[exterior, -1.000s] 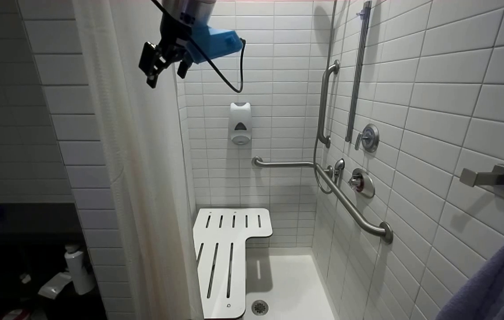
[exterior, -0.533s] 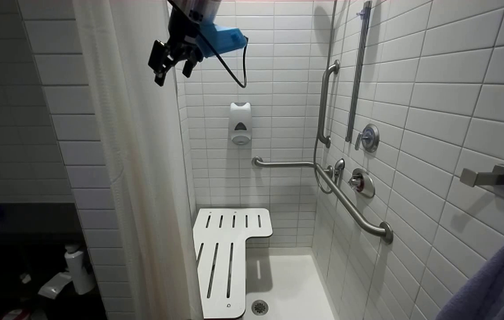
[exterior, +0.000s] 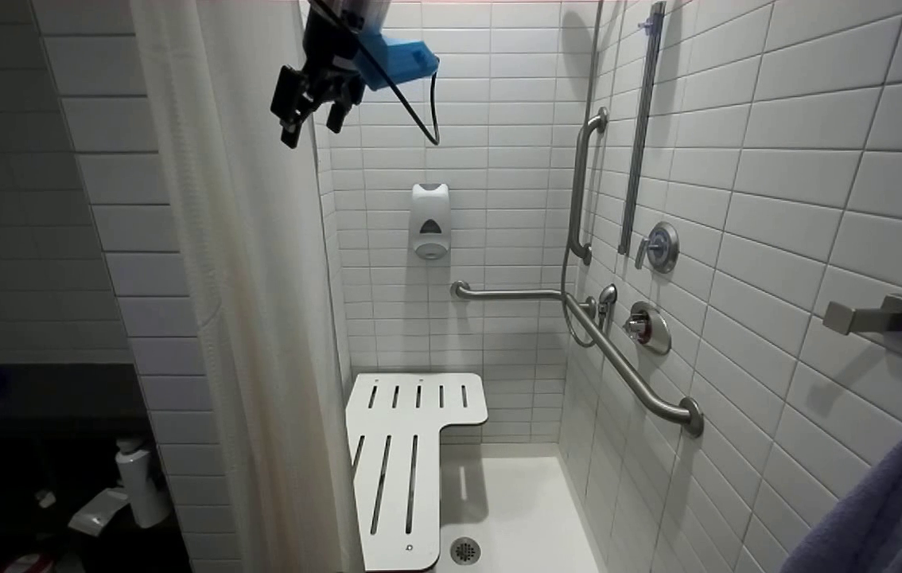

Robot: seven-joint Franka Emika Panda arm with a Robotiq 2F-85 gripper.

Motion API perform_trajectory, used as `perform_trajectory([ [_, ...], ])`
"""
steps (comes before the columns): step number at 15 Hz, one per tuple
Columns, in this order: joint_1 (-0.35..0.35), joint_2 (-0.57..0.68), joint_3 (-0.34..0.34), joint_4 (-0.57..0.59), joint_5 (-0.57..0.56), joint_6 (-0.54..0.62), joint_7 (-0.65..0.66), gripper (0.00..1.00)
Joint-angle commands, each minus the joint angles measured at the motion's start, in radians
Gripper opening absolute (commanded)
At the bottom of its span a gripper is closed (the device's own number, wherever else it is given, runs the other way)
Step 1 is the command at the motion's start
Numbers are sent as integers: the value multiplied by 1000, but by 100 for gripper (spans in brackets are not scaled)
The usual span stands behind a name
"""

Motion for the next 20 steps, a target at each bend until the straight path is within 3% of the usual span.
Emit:
perform_trajectory([
  [1,-41,23,47,47,9,-26,-21,100],
  [9,-53,24,79,59,11,-5,-21,100],
  [10,-56,24,81,55,10,9,-13,95],
  [11,-58,22,82,50,13,21,-10,74],
  [20,-74,16,83,32,11,25,-46,6],
])
